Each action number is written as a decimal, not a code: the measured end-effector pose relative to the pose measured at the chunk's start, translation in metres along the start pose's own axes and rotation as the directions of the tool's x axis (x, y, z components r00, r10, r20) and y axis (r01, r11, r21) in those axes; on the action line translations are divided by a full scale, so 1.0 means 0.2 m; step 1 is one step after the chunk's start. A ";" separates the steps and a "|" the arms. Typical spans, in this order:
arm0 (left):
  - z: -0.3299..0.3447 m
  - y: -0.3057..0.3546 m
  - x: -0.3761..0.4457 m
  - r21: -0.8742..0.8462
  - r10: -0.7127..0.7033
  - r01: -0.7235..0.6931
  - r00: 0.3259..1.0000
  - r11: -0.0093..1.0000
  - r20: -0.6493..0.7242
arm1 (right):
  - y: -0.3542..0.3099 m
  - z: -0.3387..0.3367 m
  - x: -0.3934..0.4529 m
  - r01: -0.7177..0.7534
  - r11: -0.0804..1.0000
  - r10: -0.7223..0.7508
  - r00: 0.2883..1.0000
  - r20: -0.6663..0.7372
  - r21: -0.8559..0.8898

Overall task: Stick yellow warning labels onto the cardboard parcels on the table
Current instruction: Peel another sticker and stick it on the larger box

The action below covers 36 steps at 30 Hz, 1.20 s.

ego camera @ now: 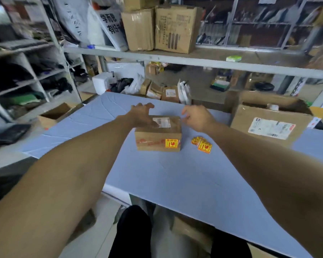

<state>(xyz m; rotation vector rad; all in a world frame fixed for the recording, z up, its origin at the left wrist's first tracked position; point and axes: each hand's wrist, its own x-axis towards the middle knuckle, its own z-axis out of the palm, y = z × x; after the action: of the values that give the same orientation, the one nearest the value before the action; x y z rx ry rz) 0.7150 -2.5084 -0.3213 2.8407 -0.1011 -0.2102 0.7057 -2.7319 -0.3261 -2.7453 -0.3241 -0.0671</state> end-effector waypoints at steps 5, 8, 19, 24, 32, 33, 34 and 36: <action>0.10 -0.18 -0.04 -0.021 0.012 -0.009 0.991 1.000 0.136 | -0.09 0.15 -0.05 -0.108 0.980 0.089 0.989 0.122 0.168; 0.17 -0.18 -0.07 -0.131 0.100 -0.084 0.987 0.988 0.123 | -0.10 0.23 -0.06 -0.118 0.978 0.087 0.980 0.179 0.172; 0.21 -0.02 -0.27 -0.220 0.156 -0.165 0.986 0.962 -0.056 | -0.05 0.10 -0.38 -0.158 0.961 0.163 0.987 -0.001 0.228; 0.23 0.18 -0.44 -0.179 0.225 -0.228 0.974 0.957 -0.036 | 0.03 -0.02 -0.67 -0.216 0.949 0.227 0.974 -0.021 0.231; 0.40 0.44 -0.64 -0.172 0.323 -0.310 0.945 0.935 0.058 | 0.19 -0.07 -1.10 -0.303 0.919 0.323 0.945 -0.041 0.253; 0.43 0.45 -0.63 -0.156 0.331 -0.317 0.940 0.936 0.079 | 0.21 -0.06 -1.12 -0.305 0.921 0.320 0.947 -0.025 0.241; 0.46 0.47 -0.63 -0.128 0.330 -0.317 0.938 0.940 0.107 | 0.23 -0.05 -1.15 -0.302 0.929 0.311 0.950 -0.012 0.213; 0.48 0.49 -0.62 -0.083 0.351 -0.343 0.926 0.936 0.136 | 0.25 -0.04 -1.16 -0.305 0.935 0.310 0.951 0.001 0.182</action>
<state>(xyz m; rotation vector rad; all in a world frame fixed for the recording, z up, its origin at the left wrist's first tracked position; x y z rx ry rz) 0.5725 -2.6172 -0.3679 2.6873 -0.6143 -0.3398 0.4913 -2.8306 -0.3587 -2.5768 0.1057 0.0076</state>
